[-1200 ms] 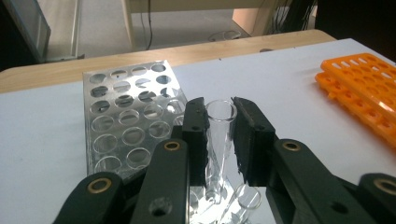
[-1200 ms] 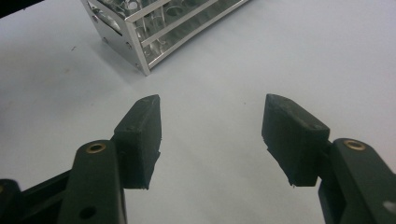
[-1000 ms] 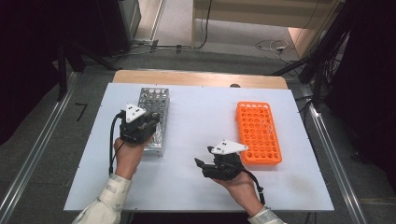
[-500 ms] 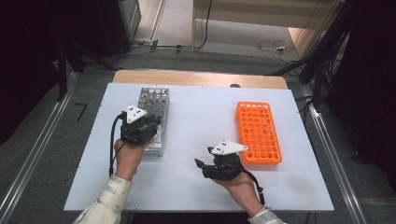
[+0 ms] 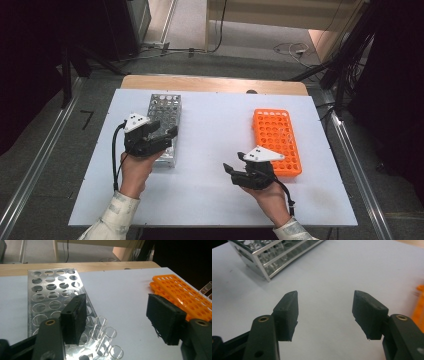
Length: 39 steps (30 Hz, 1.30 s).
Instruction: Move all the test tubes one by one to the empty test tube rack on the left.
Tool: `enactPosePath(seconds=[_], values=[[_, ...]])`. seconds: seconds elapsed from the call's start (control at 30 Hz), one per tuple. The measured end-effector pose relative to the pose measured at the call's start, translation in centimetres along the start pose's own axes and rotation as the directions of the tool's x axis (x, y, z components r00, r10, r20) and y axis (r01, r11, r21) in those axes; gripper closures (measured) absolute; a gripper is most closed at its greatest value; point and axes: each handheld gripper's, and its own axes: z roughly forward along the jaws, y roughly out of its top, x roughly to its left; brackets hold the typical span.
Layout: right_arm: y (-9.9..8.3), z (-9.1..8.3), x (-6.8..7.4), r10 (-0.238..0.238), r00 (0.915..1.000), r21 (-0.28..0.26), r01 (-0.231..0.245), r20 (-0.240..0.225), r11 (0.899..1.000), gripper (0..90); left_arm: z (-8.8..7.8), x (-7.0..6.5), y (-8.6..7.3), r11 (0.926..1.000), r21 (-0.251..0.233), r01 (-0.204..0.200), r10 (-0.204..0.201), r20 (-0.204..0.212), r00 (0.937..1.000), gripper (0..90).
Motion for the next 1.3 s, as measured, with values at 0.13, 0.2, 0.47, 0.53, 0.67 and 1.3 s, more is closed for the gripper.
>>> enactPosePath(seconds=[0.13,0.2,0.47,0.53,0.67,1.3], values=[[-0.5,-0.9,-1.5,0.022,0.9994,-0.007,-0.022,0.026,1.0,35.2,-0.4,-0.6,-0.2,0.9998,0.001,-0.02,0.02,-0.001,0.9998,27.6],[-0.8,-1.4,-2.3,0.036,0.9984,-0.015,-0.035,0.044,0.999,35.2,-0.6,-0.8,-0.4,0.9997,0.002,-0.025,0.025,0.004,0.9997,27.2],[-1.5,-3.4,-5.0,0.096,0.9893,-0.044,-0.092,0.11,0.995,35.0,-1.8,-1.8,-0.6,0.9993,-0.012,-0.035,0.035,0.036,0.9987,23.8],[-1.8,-3.6,-5.6,0.102,0.9871,-0.042,-0.098,0.124,0.994,35.0,-2.0,-1.9,-0.7,0.9995,-0.014,-0.027,0.028,0.047,0.9985,23.7],[-2.3,-4.1,-6.7,0.129,0.9798,-0.043,-0.123,0.153,0.991,35.1,-2.3,-2.0,-0.9,0.9994,-0.016,-0.03,0.031,0.045,0.9985,23.5],[-3.4,-5.6,-9.5,0.184,0.9535,-0.071,-0.172,0.239,0.983,36.1,-1.8,-3.7,-1.9,0.9973,0.009,-0.073,0.072,0.082,0.994,23.3]])
